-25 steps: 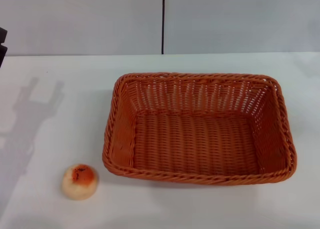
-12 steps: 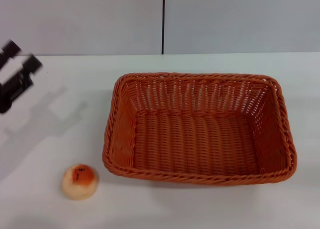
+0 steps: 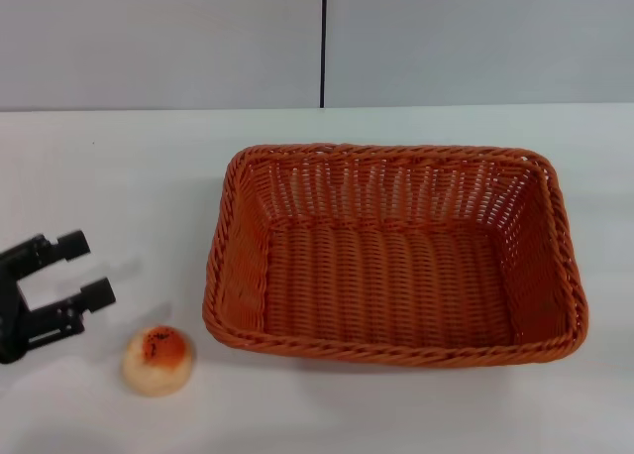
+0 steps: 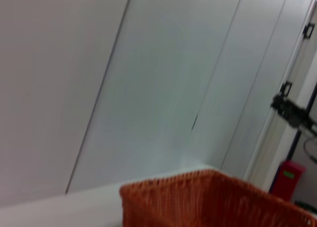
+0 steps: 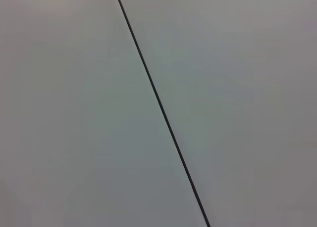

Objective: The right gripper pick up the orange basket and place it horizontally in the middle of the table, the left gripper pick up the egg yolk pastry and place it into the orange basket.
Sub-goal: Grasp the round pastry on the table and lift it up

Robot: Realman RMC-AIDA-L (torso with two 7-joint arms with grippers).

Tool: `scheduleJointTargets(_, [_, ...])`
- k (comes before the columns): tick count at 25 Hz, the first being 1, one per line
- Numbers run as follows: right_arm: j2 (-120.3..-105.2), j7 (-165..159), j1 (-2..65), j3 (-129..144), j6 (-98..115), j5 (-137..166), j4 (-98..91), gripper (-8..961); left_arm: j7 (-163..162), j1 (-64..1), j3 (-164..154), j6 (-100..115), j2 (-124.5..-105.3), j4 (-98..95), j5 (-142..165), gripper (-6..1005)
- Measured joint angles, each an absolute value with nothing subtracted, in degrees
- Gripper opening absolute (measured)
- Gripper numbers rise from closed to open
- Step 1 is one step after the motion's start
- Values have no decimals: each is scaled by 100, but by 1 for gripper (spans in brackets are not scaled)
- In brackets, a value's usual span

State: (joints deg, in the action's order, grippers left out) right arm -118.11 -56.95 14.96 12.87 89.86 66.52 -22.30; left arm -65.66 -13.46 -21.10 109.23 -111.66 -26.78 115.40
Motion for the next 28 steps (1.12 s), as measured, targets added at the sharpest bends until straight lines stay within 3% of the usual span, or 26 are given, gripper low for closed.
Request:
scheduleJointTargets(18, [-11825,-5607,1815,1277,8871,6644,-2201,586,-6386,-1291,-2176,9880,-11526,-2671,12694,775])
scheduleJointTargets(28, [-11830,-5607,1871,1280,8867,6644,-2090,586,-6277,-1299,-2223,9703,-11571,-2667,12801,774])
